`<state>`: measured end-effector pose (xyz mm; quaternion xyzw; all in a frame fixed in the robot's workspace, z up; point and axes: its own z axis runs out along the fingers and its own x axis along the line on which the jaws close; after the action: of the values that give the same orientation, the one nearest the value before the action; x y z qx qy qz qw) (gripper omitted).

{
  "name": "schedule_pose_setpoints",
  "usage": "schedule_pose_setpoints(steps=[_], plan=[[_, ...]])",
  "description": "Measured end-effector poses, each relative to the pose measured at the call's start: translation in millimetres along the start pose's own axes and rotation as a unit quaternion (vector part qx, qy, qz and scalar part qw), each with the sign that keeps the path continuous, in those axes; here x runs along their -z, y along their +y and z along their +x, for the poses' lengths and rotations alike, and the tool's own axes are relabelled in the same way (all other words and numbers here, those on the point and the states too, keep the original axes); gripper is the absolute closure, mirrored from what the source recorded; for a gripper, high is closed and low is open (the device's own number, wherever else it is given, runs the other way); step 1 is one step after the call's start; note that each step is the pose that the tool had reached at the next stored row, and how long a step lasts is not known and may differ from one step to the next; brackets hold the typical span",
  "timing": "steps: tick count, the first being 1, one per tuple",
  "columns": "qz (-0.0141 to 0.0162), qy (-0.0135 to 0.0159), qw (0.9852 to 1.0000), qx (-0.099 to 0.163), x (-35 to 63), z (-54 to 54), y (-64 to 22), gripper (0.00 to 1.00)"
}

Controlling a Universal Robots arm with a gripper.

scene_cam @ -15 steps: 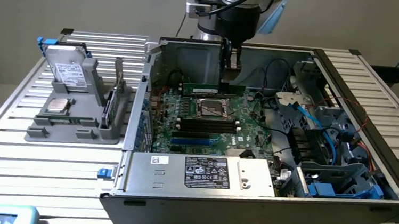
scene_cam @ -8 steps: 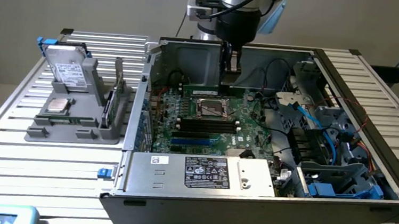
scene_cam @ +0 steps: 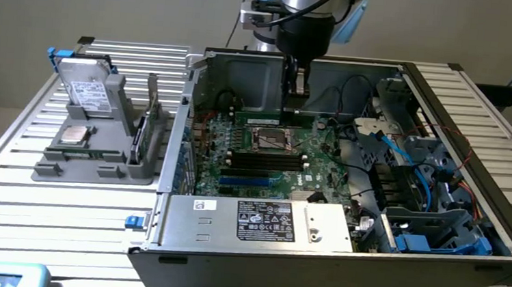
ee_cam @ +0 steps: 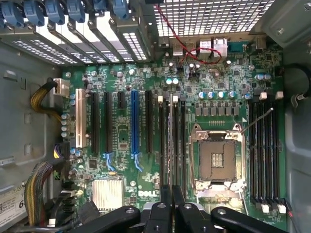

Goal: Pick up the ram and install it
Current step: 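Insert the ram into the slot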

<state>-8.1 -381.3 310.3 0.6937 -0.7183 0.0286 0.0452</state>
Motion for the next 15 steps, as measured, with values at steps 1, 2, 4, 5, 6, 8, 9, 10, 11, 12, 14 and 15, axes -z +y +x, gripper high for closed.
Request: schedule_pose_setpoints(steps=[1, 2, 4, 5, 6, 8, 9, 10, 11, 12, 14, 15], plan=[[0.0001, 0.0022, 1.0, 0.0, -0.4, 0.0, -0.2, 0.87], [0.0002, 0.0049, 1.0, 0.0, -0.9, 0.0, -0.3, 0.87], [0.0003, 0.0085, 1.0, 0.0, -2.4, -0.1, -0.5, 0.87], [0.0004, 0.0084, 1.0, 0.0, -3.6, -0.3, -0.5, 0.87], [0.0003, 0.0086, 1.0, 0.0, -4.9, -0.3, -0.5, 0.87], [0.0003, 0.0084, 1.0, 0.0, -8.0, -0.3, -0.6, 0.87], [0.0002, 0.0084, 1.0, 0.0, -9.4, 0.0, -0.7, 0.87], [0.0, 0.0083, 1.0, 0.0, -11.0, 0.5, -0.7, 0.87], [-0.0002, 0.0082, 1.0, 0.0, -12.9, 0.8, -0.8, 0.87], [-0.0003, 0.0082, 1.0, 0.0, -14.8, 1.1, -0.8, 0.87], [-0.0007, 0.008, 1.0, 0.0, -18.5, 1.3, -0.9, 0.87], [-0.0011, 0.0079, 1.0, 0.0, -20.3, 1.3, -0.9, 0.87]])
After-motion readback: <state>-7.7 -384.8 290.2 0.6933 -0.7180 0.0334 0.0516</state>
